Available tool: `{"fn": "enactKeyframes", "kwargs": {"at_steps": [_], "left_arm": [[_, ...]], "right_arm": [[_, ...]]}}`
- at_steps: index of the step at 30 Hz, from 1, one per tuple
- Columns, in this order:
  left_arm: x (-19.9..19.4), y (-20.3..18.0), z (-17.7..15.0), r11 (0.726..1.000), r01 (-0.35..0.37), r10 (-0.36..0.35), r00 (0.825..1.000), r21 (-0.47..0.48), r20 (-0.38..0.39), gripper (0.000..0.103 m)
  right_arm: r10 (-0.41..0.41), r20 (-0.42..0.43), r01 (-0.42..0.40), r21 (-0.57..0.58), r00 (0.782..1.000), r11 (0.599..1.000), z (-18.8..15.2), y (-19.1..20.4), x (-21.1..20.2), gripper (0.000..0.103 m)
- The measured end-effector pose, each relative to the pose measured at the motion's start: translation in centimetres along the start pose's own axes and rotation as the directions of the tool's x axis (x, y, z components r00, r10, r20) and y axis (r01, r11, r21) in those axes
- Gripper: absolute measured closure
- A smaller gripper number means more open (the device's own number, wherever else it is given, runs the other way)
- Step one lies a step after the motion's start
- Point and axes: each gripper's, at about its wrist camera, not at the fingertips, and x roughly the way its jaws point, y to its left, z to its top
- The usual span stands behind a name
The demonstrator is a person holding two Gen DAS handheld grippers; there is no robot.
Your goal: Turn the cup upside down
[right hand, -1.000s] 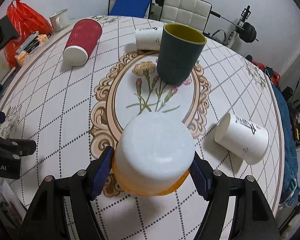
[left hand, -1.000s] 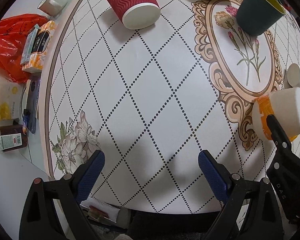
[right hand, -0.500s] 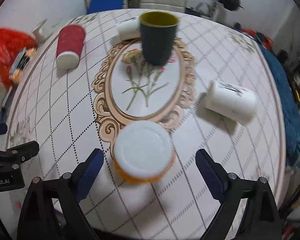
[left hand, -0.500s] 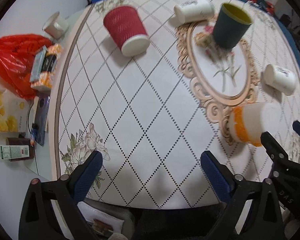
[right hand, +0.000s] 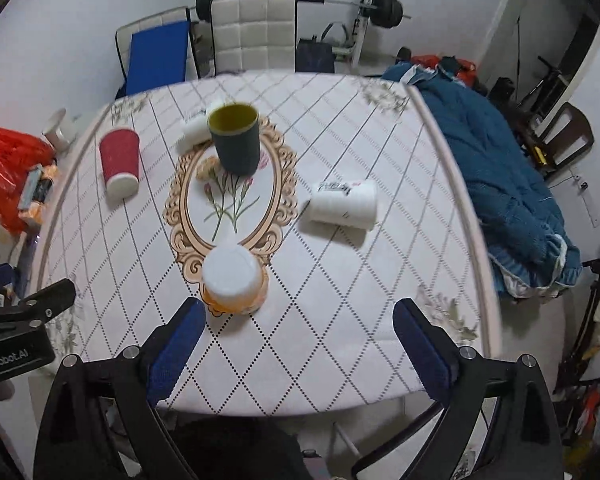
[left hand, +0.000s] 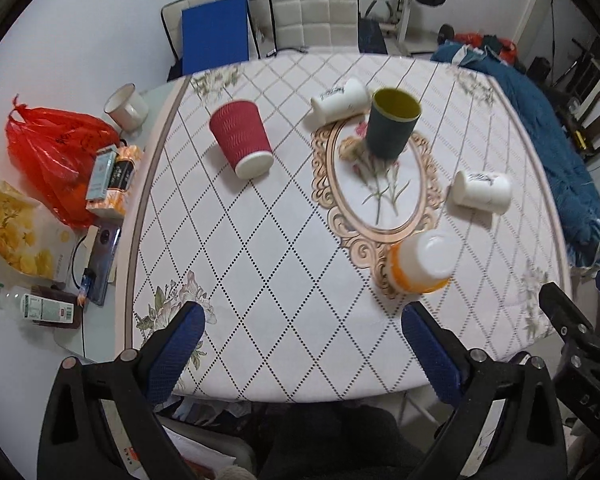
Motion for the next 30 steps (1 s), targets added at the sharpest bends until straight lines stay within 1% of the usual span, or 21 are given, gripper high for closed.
{"fn": "enactKeyframes", "kwargs": {"at_steps": [3,6,14,15,18,22,30], "left_arm": [[-2.3,-0.4,-0.8,1.000,0.007,-0.006,1.000,-0.015,0.023,0.002],[-4.9,-0.8,-1.9,1.000,0.002,-0.001,0.998,-0.018,0.064,0.002],[-11.8,-1.6,-5.0,0.999,-0.006,0.011,0.988,-0.032,0.154,0.002],[-12.7,-1.7,-5.4,0.999,-0.006,0.011,0.986,-0.033,0.165,0.002],[-14.5,-1.9,-6.2,0.999,-0.003,0.010,0.983,-0.037,0.185,0.002],[-16.8,-2.2,-7.2,0.999,-0.001,0.011,0.977,-0.047,0.214,0.002],[-20.0,-3.0,-9.0,0.998,-0.007,0.021,0.966,-0.056,0.258,0.002]], "right_arm": [[0.019,0.037,-0.019,0.002,0.999,1.000,-0.1,-0.9,-2.9,0.006],[0.019,0.066,-0.019,-0.007,0.998,1.000,-0.6,-1.5,-5.6,0.006],[0.024,0.138,-0.020,-0.027,0.990,0.999,-2.8,-3.0,-12.8,0.006],[0.022,0.151,-0.018,-0.026,0.988,0.999,-3.2,-3.2,-13.9,0.004],[0.038,0.174,-0.036,-0.017,0.984,0.999,-4.1,-4.0,-16.3,0.004],[0.043,0.202,-0.040,-0.020,0.978,0.999,-5.2,-4.9,-19.4,0.004],[0.088,0.226,-0.085,-0.025,0.970,0.996,-6.7,-6.1,-24.1,0.004]]}}
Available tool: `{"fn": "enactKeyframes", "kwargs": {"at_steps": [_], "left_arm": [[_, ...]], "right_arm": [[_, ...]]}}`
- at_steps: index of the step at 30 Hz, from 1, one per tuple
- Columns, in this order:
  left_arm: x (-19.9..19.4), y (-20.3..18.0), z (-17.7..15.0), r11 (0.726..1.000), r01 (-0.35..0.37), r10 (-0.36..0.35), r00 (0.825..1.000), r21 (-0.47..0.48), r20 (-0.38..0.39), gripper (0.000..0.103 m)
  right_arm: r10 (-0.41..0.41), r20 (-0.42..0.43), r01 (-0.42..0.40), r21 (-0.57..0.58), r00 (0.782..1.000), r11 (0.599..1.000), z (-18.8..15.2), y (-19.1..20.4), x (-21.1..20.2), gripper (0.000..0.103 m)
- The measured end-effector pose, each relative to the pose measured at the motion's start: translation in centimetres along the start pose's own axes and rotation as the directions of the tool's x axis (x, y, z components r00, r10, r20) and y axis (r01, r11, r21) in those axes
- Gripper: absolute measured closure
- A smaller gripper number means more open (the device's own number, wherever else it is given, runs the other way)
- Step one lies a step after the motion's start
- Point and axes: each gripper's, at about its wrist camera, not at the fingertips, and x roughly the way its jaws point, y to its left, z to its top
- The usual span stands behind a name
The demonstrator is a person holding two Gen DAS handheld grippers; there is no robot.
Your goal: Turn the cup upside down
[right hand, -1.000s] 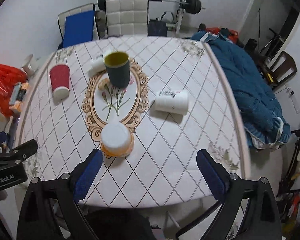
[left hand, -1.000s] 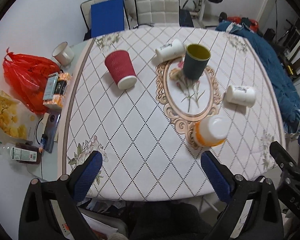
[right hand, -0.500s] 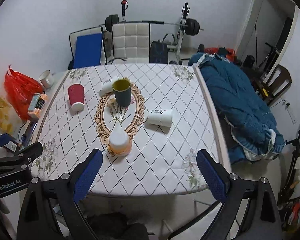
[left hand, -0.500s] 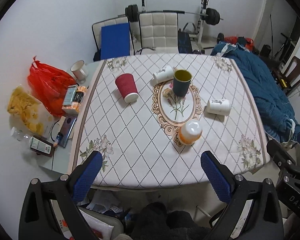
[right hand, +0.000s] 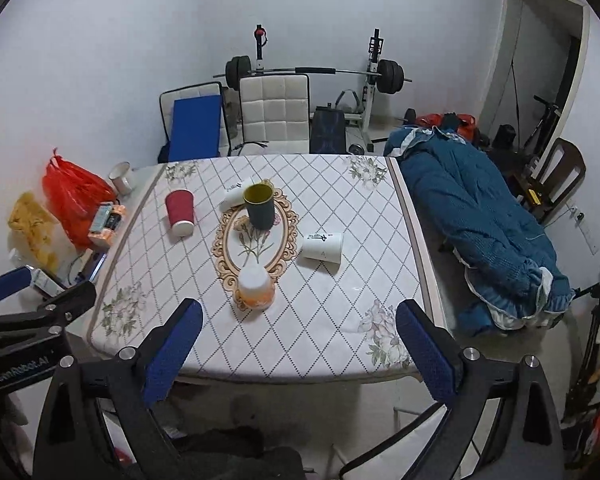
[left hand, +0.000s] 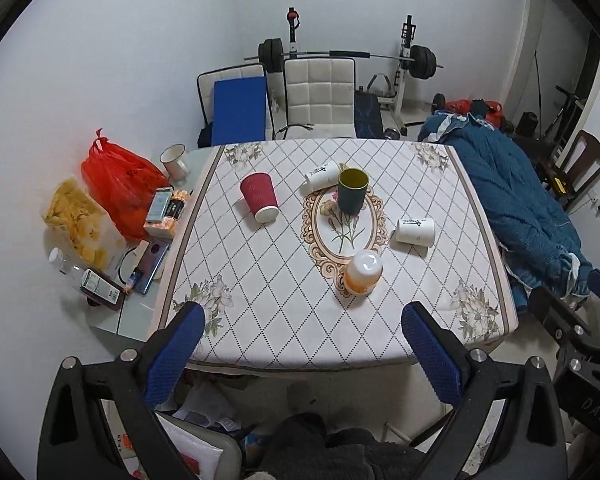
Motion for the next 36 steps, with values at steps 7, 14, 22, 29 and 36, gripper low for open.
{"fn": "enactKeyframes", "kwargs": {"at_steps": [7,14,22,29,36], "left_arm": [[-1.6,-0.4,-0.5,1.000,-0.002,0.003,1.000,-0.005,0.023,0.002],[-2.7,-0.5,-0.5,1.000,-0.011,0.012,0.999,-0.008,0.051,0.002],[-3.1,-0.2,-0.5,1.000,-0.013,0.014,0.999,-0.010,0.052,0.002],[-3.7,0.4,-0.6,1.000,-0.015,0.016,0.998,-0.022,0.060,0.002],[-3.9,0.4,-0.9,1.000,-0.008,0.009,0.998,-0.023,0.057,0.002]], "right_arm": [[-0.014,0.047,0.014,0.001,0.999,1.000,0.2,-0.9,-3.1,0.004],[-0.020,0.064,0.020,-0.006,0.998,1.000,0.6,-1.3,-4.4,0.004],[-0.024,0.057,0.024,-0.010,0.998,1.000,0.8,-1.1,-3.9,0.004],[-0.015,0.057,0.015,-0.009,0.998,1.000,0.8,-1.0,-3.7,0.004],[-0.005,0.047,0.006,-0.008,0.999,1.000,0.6,-1.1,-3.6,0.004]]}}
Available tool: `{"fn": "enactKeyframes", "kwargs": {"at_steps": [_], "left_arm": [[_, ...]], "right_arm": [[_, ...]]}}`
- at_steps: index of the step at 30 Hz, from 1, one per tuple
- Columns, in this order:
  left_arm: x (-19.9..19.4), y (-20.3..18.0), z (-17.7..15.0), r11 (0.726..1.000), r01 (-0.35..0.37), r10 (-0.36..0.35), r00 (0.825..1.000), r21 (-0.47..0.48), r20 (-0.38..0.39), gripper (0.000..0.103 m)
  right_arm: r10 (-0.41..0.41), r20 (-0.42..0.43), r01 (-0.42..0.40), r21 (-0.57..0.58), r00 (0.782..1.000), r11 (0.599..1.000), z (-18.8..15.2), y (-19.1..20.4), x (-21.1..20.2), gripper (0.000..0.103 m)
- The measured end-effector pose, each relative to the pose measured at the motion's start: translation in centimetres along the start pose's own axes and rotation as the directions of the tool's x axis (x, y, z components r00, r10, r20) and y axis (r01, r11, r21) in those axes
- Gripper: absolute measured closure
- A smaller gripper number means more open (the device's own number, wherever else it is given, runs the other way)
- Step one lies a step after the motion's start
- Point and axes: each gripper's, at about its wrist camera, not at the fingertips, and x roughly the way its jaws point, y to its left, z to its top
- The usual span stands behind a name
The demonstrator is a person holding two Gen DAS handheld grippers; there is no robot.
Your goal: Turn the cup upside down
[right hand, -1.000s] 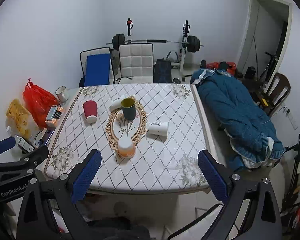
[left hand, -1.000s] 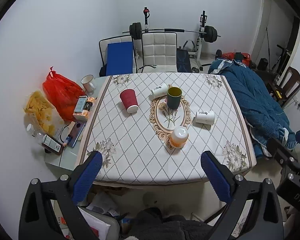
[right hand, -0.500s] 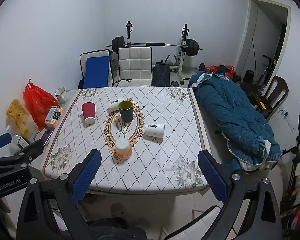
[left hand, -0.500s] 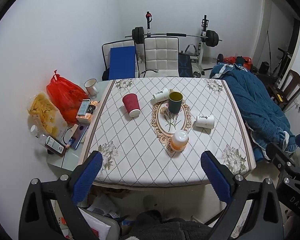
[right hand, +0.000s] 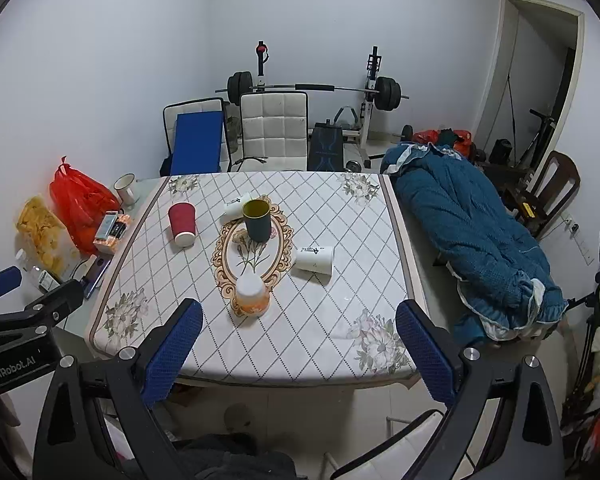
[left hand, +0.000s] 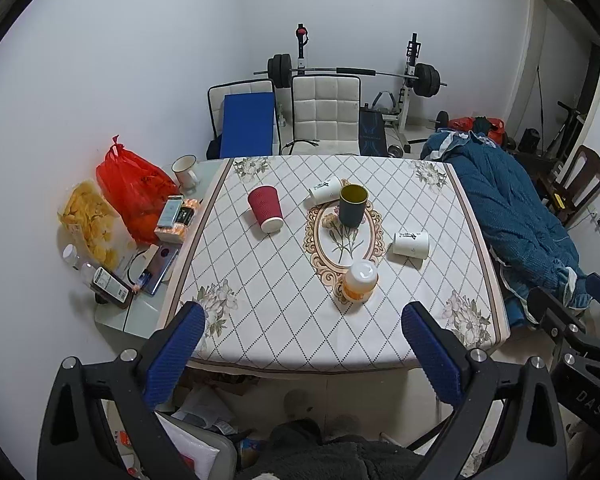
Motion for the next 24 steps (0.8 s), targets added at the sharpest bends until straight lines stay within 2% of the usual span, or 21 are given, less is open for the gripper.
{"fn": "enactKeyframes", "kwargs": {"at_steps": [24], "left_arm": [[0.03,0.55,-0.82,1.000,0.004,-0.004,1.000,-0.015,-0.010,0.002]], "right_arm": [[-0.001,-0.001,0.001,-0.014,1.000,1.000,-0.20,0.62,-0.27,0.004]]}}
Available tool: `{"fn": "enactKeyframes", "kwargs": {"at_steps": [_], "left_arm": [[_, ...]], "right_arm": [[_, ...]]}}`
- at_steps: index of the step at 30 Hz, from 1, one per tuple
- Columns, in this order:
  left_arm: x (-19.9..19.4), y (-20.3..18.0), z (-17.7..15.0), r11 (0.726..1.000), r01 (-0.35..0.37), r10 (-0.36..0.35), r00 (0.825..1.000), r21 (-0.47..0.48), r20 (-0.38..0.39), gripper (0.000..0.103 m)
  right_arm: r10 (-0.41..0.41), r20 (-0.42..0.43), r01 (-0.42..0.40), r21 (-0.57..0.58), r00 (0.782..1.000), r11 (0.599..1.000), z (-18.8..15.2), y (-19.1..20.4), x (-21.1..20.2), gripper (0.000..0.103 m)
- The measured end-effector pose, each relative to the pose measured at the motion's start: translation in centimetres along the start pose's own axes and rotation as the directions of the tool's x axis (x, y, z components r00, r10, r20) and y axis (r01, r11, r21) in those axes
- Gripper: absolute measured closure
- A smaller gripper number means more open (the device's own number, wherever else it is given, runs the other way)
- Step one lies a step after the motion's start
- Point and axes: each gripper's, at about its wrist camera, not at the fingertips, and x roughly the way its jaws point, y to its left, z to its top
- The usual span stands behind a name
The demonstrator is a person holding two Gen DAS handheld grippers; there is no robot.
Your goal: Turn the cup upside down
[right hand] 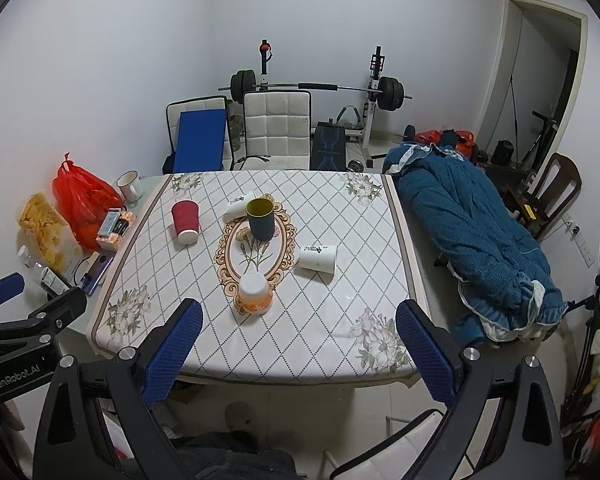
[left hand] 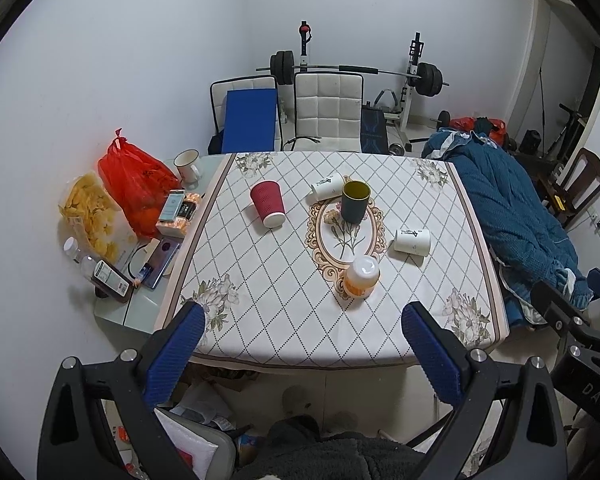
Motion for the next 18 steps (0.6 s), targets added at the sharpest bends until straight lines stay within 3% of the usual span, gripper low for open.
{"fn": "enactKeyframes", "kwargs": {"at_steps": [18], "left_arm": [[-0.12,0.39,0.26,1.000,-0.006,0.006,1.000,-0.004,0.011,0.002]], "right_arm": [[0.008,0.001,-0.008,0.001,1.000,1.000,0.12,0.05,-0.31,0.003]]}}
